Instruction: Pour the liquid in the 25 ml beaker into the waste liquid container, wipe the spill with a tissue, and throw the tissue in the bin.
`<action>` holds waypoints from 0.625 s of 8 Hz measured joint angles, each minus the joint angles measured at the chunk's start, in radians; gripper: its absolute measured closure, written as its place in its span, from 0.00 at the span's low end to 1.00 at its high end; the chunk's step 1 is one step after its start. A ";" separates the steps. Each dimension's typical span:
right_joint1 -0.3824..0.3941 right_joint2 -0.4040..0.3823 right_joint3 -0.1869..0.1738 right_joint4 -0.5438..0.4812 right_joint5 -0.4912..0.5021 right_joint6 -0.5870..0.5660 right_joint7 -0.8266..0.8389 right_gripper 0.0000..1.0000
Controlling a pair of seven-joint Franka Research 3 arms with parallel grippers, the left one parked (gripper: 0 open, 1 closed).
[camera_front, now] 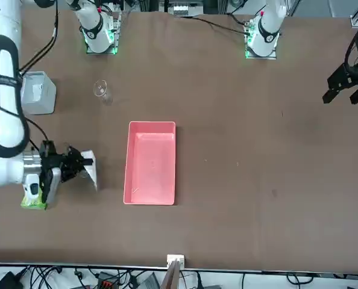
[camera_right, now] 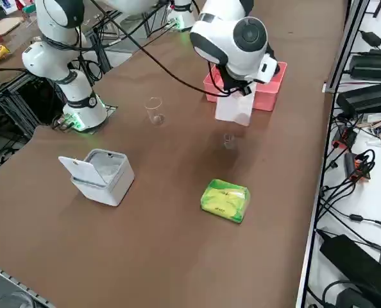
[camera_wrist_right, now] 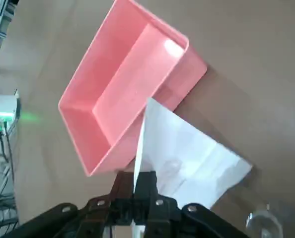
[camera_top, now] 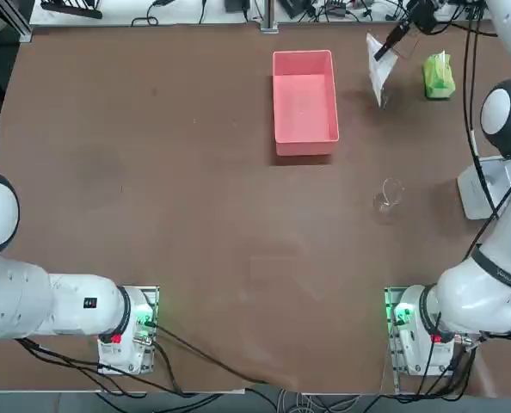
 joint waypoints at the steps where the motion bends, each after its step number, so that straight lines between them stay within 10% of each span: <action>1: -0.002 -0.027 -0.018 -0.013 -0.032 -0.022 0.000 0.98; 5: -0.079 -0.140 -0.046 -0.083 -0.171 -0.135 0.000 0.98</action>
